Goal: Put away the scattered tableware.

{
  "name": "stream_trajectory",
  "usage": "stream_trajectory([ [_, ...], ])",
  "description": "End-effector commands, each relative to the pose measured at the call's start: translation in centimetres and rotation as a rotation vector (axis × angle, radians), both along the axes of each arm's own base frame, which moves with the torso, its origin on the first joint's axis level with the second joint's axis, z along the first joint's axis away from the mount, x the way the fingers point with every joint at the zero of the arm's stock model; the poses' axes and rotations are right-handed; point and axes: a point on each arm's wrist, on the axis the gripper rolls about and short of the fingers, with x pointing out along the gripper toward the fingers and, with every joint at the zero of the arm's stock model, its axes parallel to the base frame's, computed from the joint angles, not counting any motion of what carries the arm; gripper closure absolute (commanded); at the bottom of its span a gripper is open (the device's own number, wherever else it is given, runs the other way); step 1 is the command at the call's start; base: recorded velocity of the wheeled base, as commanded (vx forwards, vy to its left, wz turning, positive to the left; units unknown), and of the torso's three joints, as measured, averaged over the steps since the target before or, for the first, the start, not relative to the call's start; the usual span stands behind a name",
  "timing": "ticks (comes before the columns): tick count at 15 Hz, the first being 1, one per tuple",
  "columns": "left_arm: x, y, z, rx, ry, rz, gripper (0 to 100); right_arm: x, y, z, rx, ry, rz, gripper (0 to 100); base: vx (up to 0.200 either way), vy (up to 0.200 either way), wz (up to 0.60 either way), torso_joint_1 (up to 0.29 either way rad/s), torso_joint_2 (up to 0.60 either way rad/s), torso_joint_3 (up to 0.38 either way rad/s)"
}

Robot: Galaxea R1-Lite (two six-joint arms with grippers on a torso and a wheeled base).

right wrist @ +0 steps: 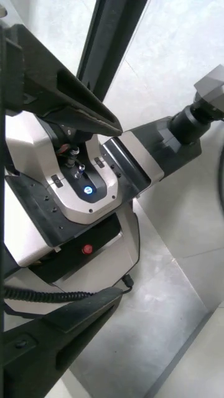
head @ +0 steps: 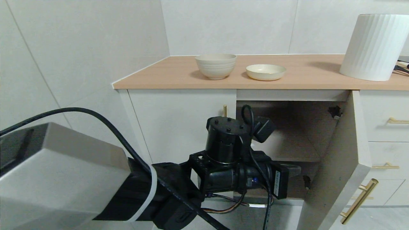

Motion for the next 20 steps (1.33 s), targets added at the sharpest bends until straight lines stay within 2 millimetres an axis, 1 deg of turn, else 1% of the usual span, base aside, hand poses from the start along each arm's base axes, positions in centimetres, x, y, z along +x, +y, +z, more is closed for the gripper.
stream_trajectory([
  [1, 0.2, 1.9, 1.8, -0.027, -0.016, 0.036, 100, 0.0, 0.0, 0.0, 0.002, -0.002, 0.001, 0, 0.000, 0.000, 0.00, 0.000, 0.00, 0.000],
  [2, 0.3, 2.0, 1.9, -0.029, -0.018, 0.040, 100, 0.0, 0.0, 0.0, 0.002, -0.002, 0.001, 0, 0.000, 0.000, 0.00, 0.000, 0.00, 0.000],
  [4, 4.2, -2.0, -2.5, 0.094, 0.084, 0.048, 100, -0.1, -0.1, 0.0, 0.008, -0.001, 0.017, 0, 0.000, 0.000, 0.00, 0.000, 0.00, 0.000],
  [5, 5.1, -2.9, -3.1, 0.122, 0.105, 0.054, 100, -0.2, -0.1, 0.0, 0.010, 0.001, 0.023, 0, 0.000, 0.000, 0.00, 0.000, 0.00, 0.000],
  [6, 5.4, -3.7, -2.8, 0.168, 0.144, 0.050, 100, -0.2, -0.1, 0.0, 0.011, 0.005, 0.026, 0, 0.000, 0.000, 0.00, 0.000, 0.00, 0.000],
  [7, 4.1, -4.6, -2.5, 0.177, 0.147, 0.009, 100, -0.2, -0.1, 0.0, 0.011, 0.005, 0.026, 0, 0.000, 0.000, 0.00, 0.000, 0.00, 0.000],
  [8, 3.4, -5.2, -2.6, 0.175, 0.145, -0.014, 100, -0.2, -0.1, 0.0, 0.011, 0.005, 0.026, 0, 0.000, 0.000, 0.00, 0.000, 0.00, 0.000],
  [10, 1.2, -7.4, -1.2, 0.139, 0.117, -0.099, 100, -0.1, 0.0, -0.1, 0.007, 0.009, 0.026, 0, 0.000, 0.000, 0.00, 0.000, 0.00, 0.000],
  [13, -4.5, -9.2, 1.2, 0.107, 0.099, -0.224, 100, -0.2, -0.1, -0.1, 0.011, 0.005, 0.028, 0, 0.000, 0.000, 0.00, 0.000, 0.00, 0.000],
  [14, -5.8, -9.2, 1.6, 0.107, 0.097, -0.248, 100, -0.2, -0.1, -0.1, 0.012, 0.006, 0.029, 0, 0.000, 0.000, 0.00, 0.000, 0.00, 0.000],
  [15, -6.4, -8.8, 2.0, 0.106, 0.093, -0.255, 100, -0.3, -0.2, -0.1, 0.016, 0.003, 0.032, 0, 0.000, 0.000, 0.00, 0.000, 0.00, 0.000],
  [16, -6.6, -8.3, 2.2, 0.111, 0.094, -0.246, 100, -0.4, -0.3, 0.0, 0.021, -0.002, 0.032, 0, 0.000, 0.000, 0.00, 0.000, 0.00, 0.000],
  [18, -5.1, -6.0, 3.1, 0.112, 0.091, -0.170, 100, -0.3, -0.2, 0.0, 0.017, 0.002, 0.032, 0, 0.000, 0.000, 0.00, 0.000, 0.00, 0.000],
  [19, -4.3, -4.7, 3.5, 0.116, 0.090, -0.123, 100, -0.2, -0.1, 0.0, 0.017, 0.002, 0.032, 0, 0.000, 0.000, 0.00, 0.000, 0.00, 0.000],
  [20, -3.7, -2.9, 4.1, 0.117, 0.087, -0.072, 100, 0.0, 0.1, 0.1, 0.012, 0.004, 0.028, 0, 0.000, 0.000, 0.00, 0.000, 0.00, 0.000],
])
